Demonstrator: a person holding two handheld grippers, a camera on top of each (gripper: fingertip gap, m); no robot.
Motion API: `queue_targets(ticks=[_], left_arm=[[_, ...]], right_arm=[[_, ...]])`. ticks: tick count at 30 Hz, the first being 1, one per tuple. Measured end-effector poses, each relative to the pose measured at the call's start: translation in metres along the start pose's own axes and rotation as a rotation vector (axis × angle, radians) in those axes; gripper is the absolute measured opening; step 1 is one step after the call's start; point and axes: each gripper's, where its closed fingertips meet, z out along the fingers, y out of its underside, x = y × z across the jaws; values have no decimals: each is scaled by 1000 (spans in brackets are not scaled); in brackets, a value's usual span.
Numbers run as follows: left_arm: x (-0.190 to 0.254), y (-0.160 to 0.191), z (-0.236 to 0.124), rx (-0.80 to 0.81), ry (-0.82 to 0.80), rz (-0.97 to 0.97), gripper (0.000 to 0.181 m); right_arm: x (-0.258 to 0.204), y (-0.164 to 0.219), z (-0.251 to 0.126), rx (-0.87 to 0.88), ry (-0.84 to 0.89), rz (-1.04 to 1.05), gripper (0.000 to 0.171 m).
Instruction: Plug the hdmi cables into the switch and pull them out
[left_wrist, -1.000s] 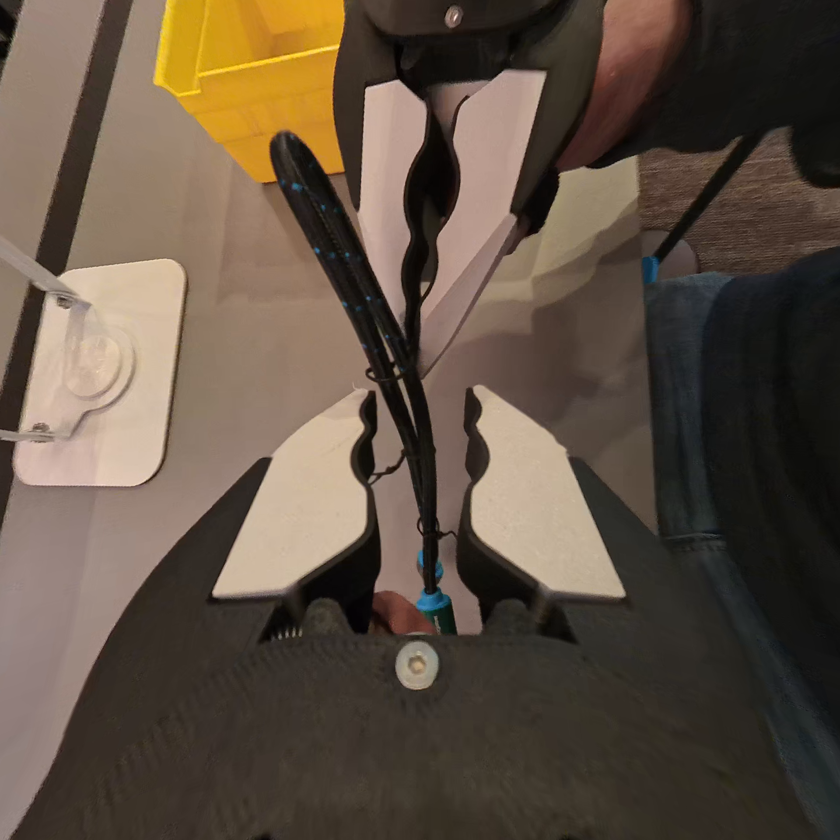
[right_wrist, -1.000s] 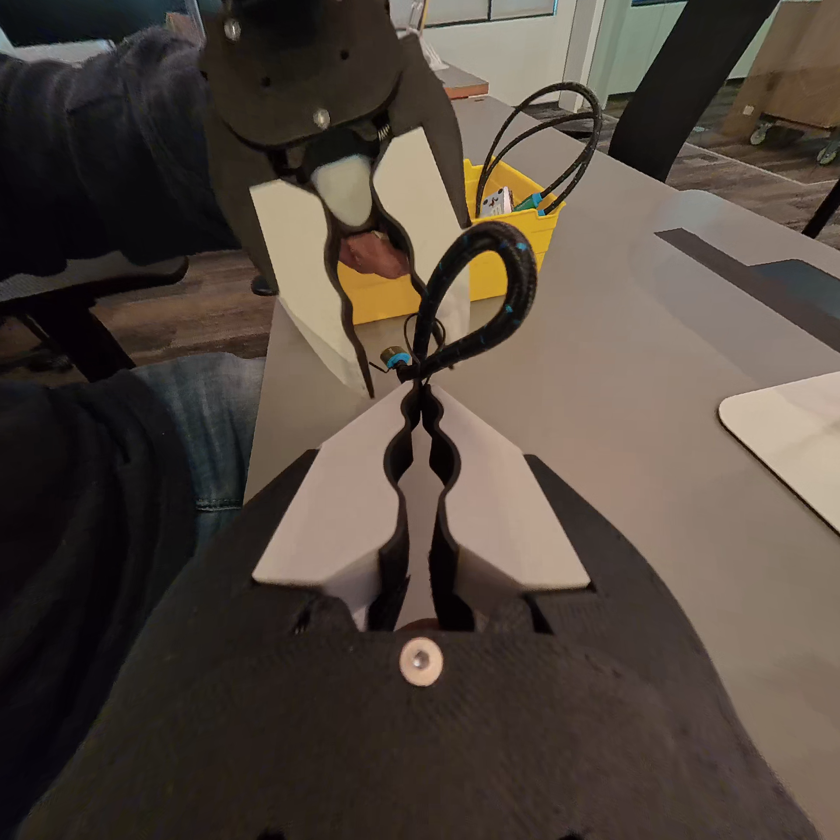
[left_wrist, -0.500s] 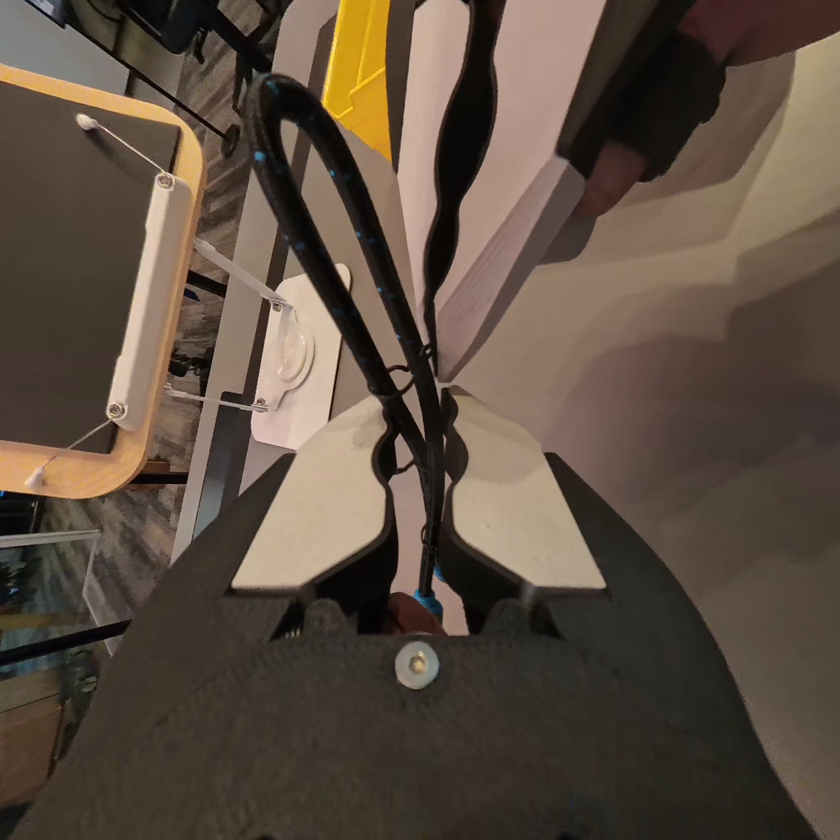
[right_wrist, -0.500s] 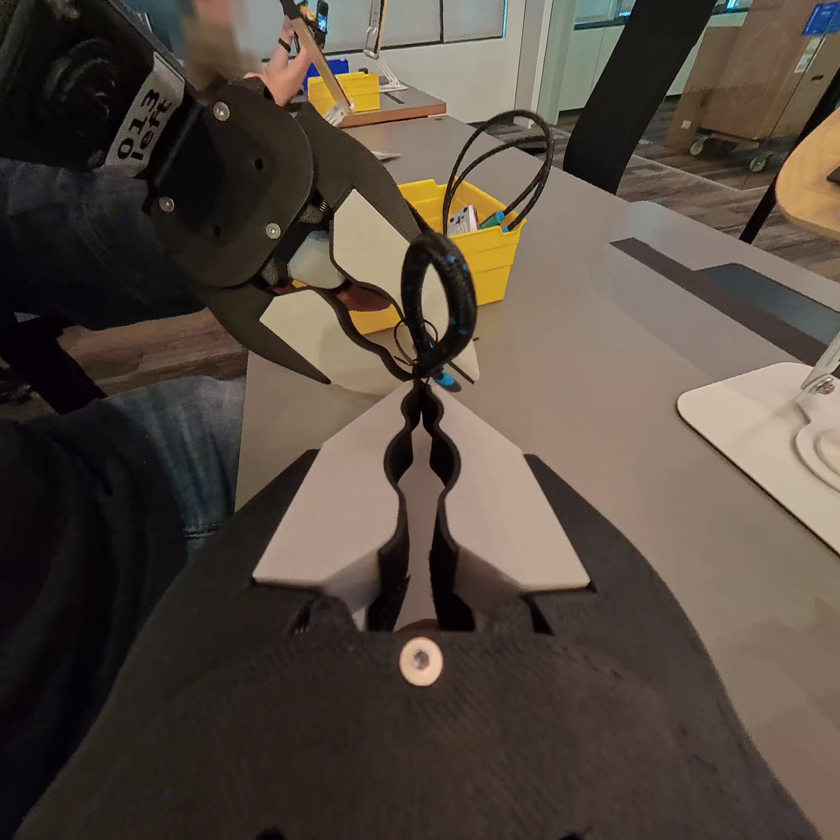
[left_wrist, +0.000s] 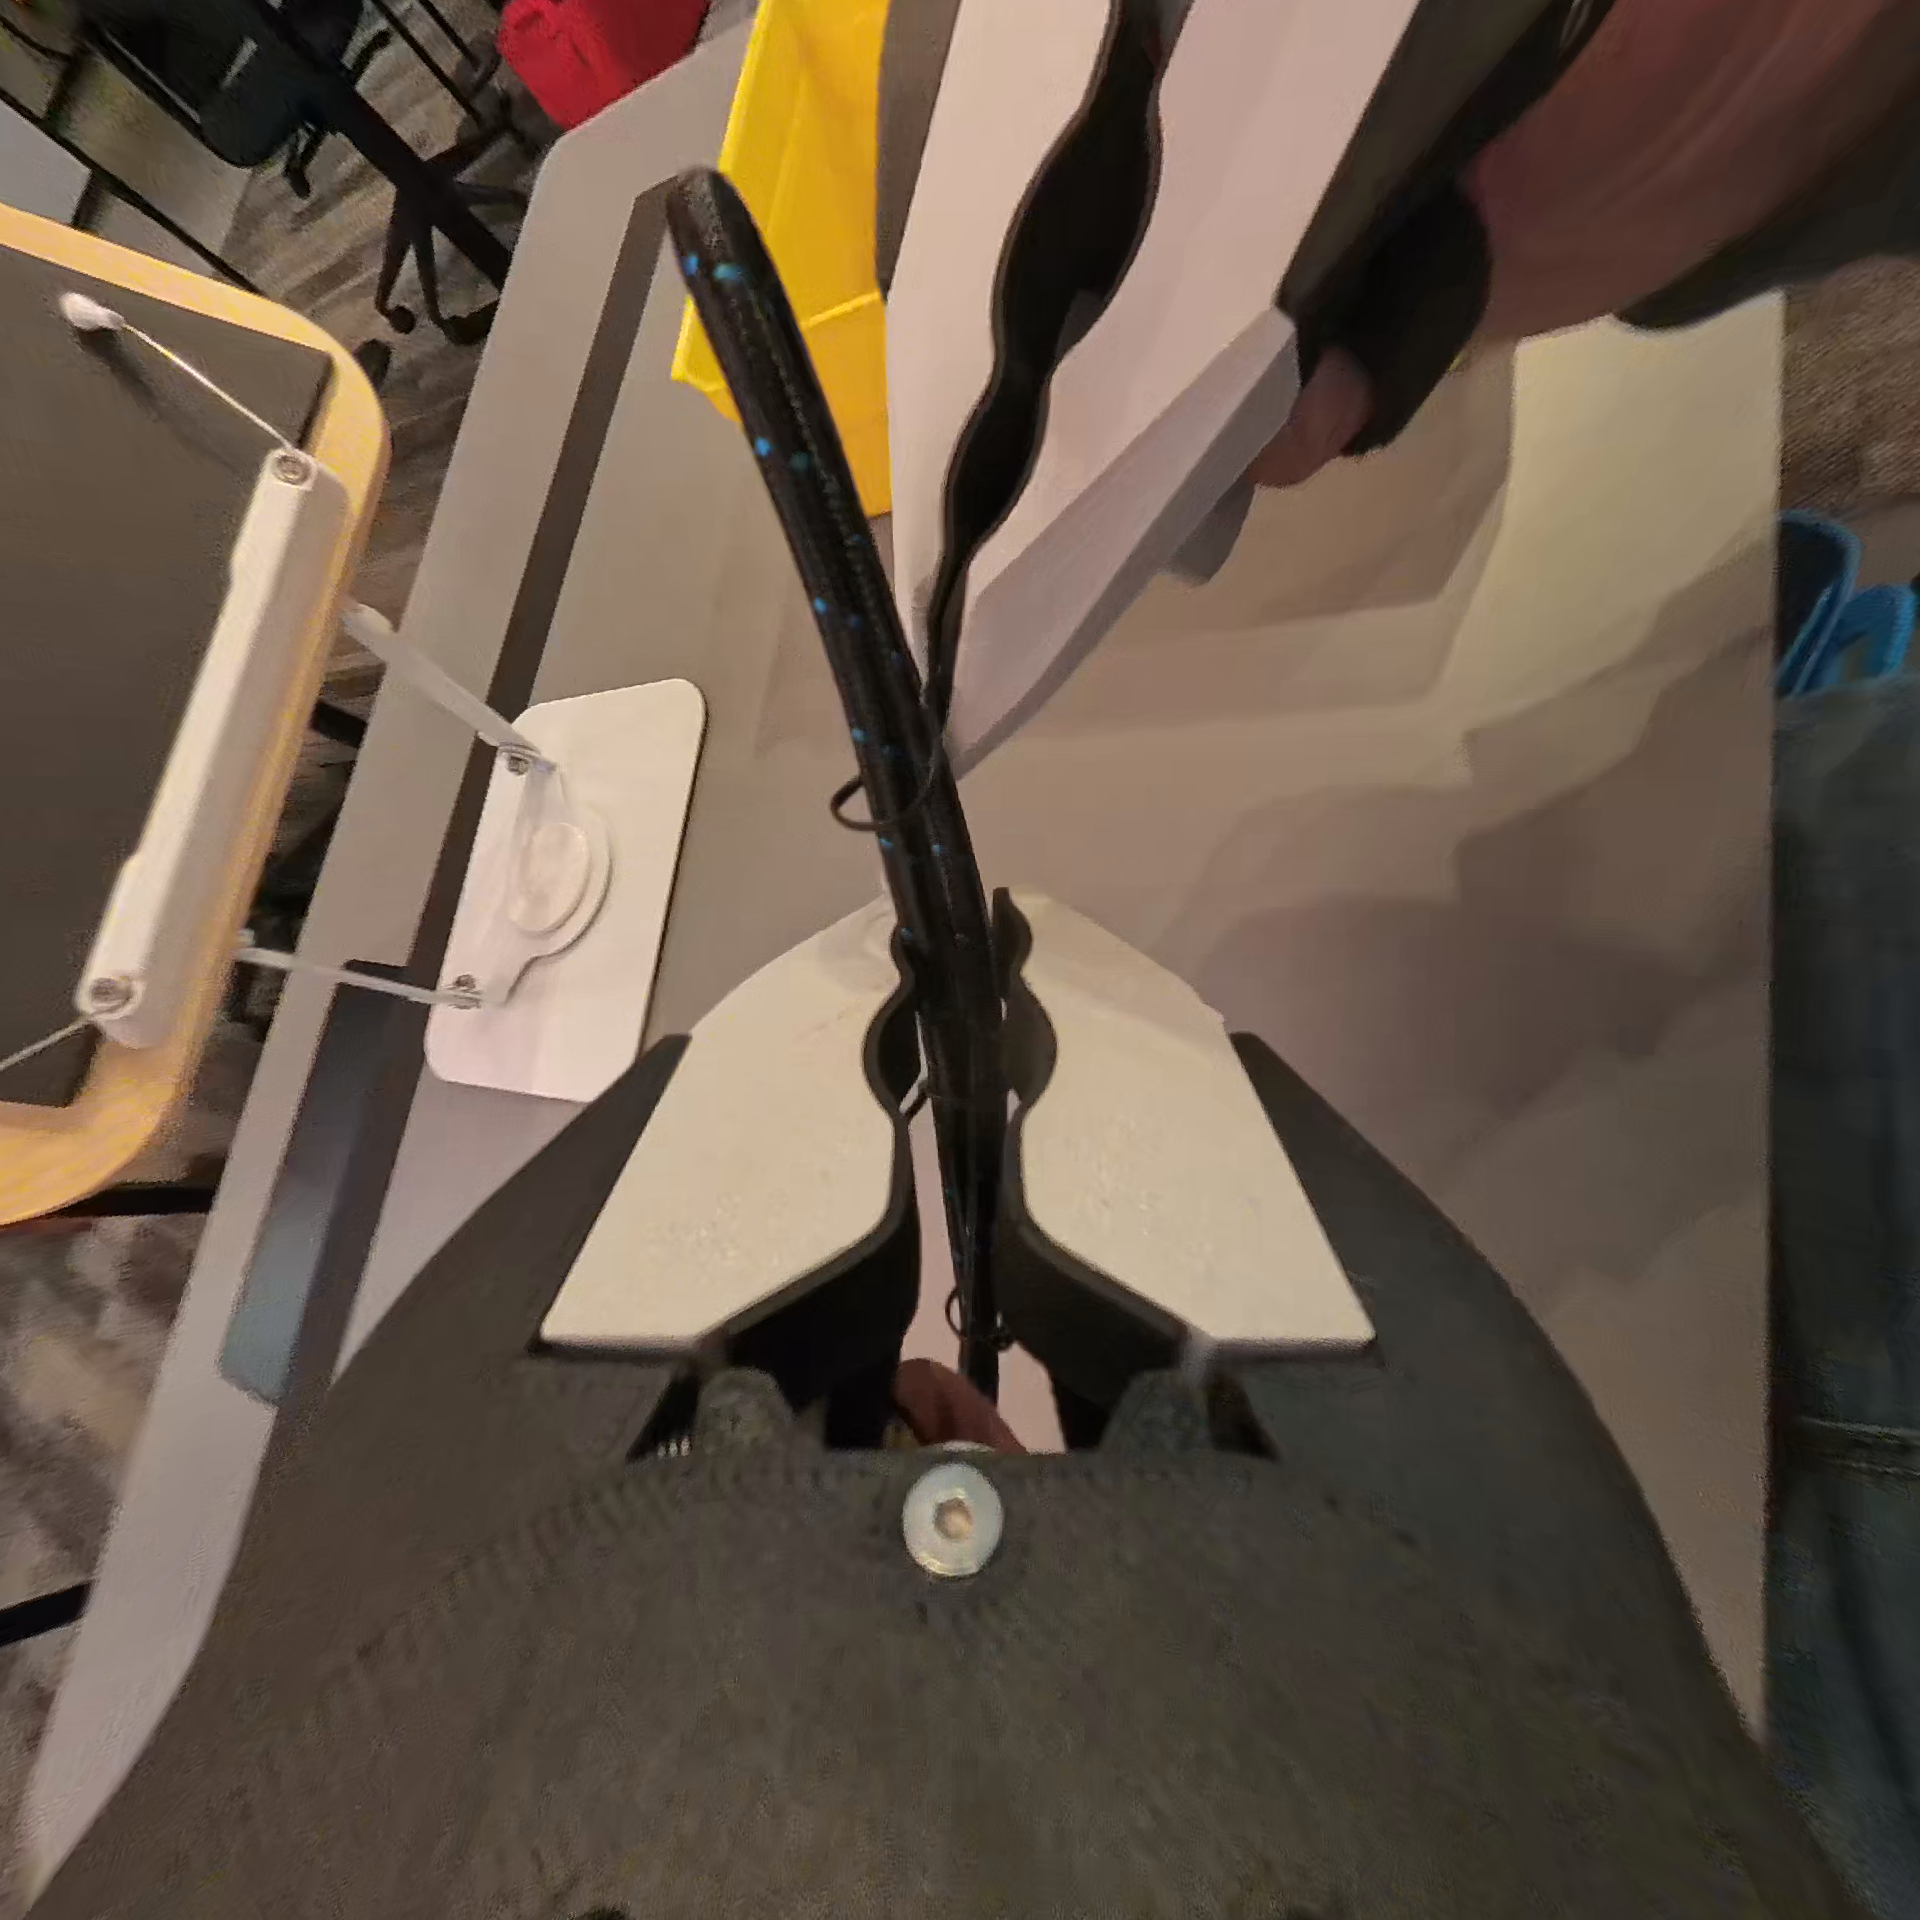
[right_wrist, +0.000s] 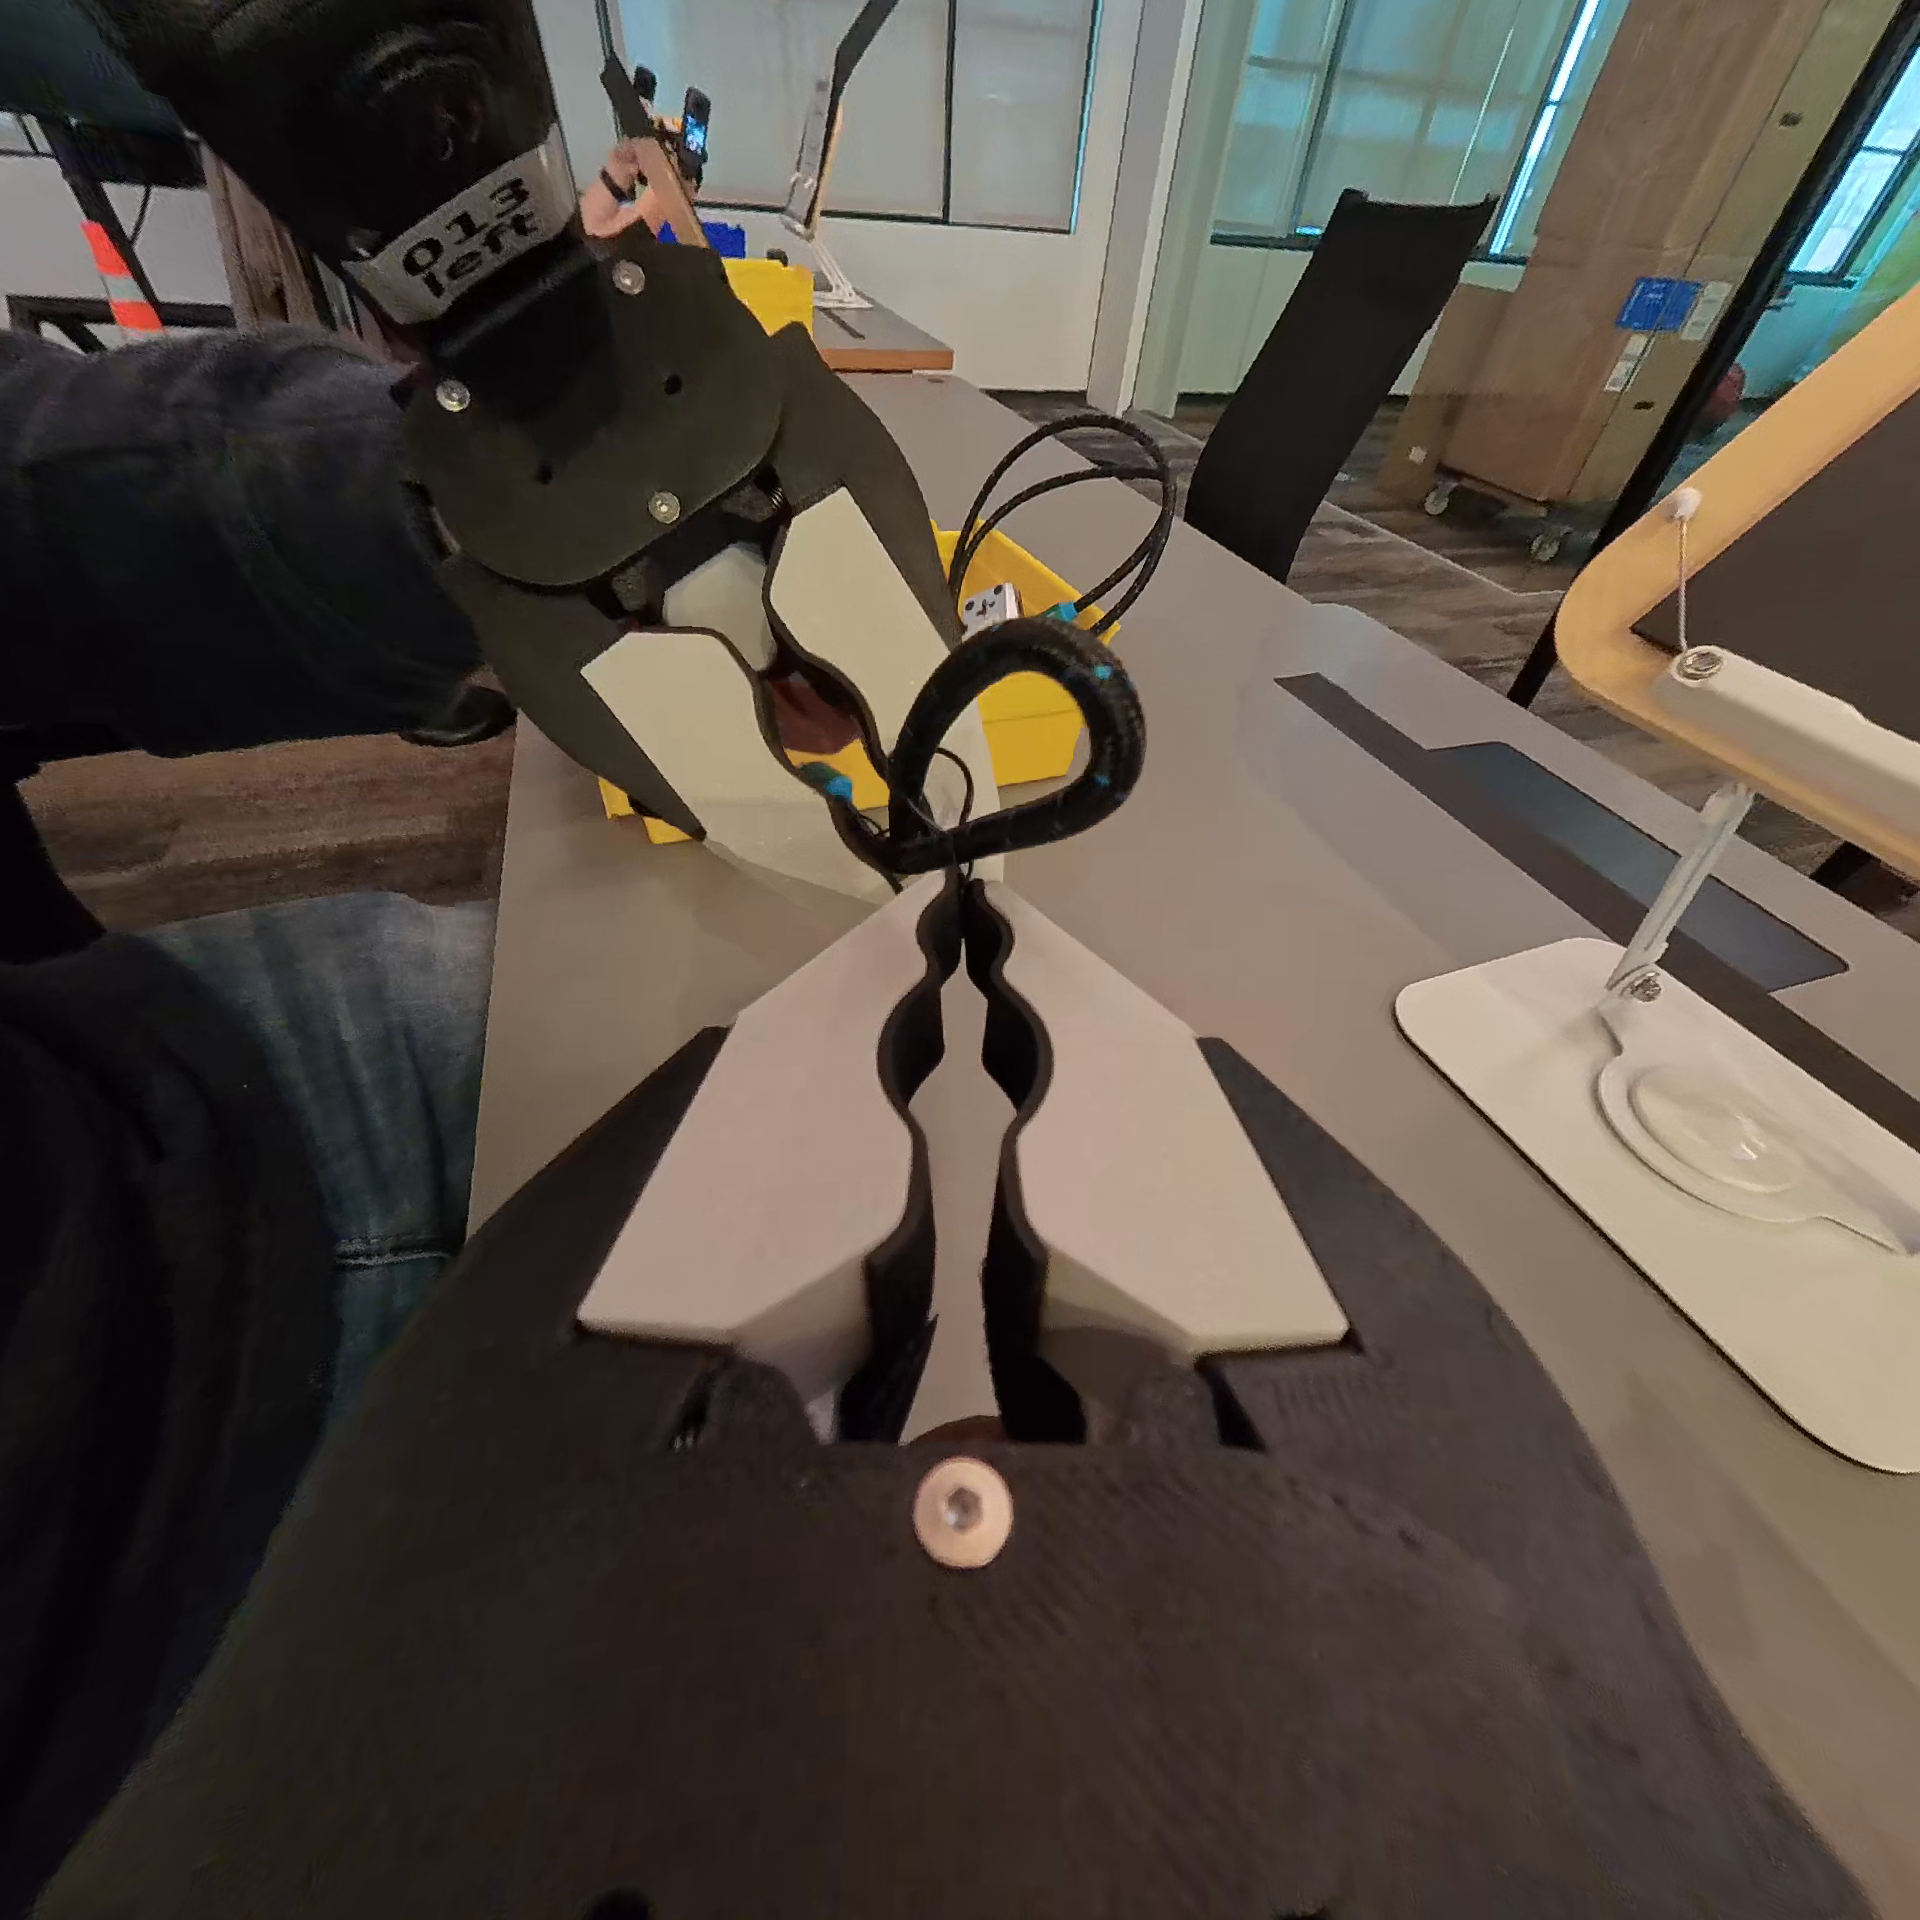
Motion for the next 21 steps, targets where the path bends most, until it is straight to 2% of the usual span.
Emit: queue_targets(ticks=[4, 7, 10, 13, 17, 21], left_arm=[[3, -9, -4, 70, 69, -102, 10], [0, -10, -4, 75, 42, -114, 9], [0, -9, -3, 91, 35, -159, 9], [-1, -10, -4, 133, 37, -208, 12], [-10, -17, -11, 169, -35, -200, 21], [-16, -18, -9, 138, -157, -102, 23]], right_arm=[[-1, -9, -2, 79, -38, 97, 0], [1, -11, -1, 124, -53, 184, 0], [2, -5, 4, 51, 14, 98, 0], [1, -6, 8, 52, 26, 114, 0], [4, -3, 9, 92, 6, 195, 0], [2, -10, 11, 136, -17, 263, 0]])
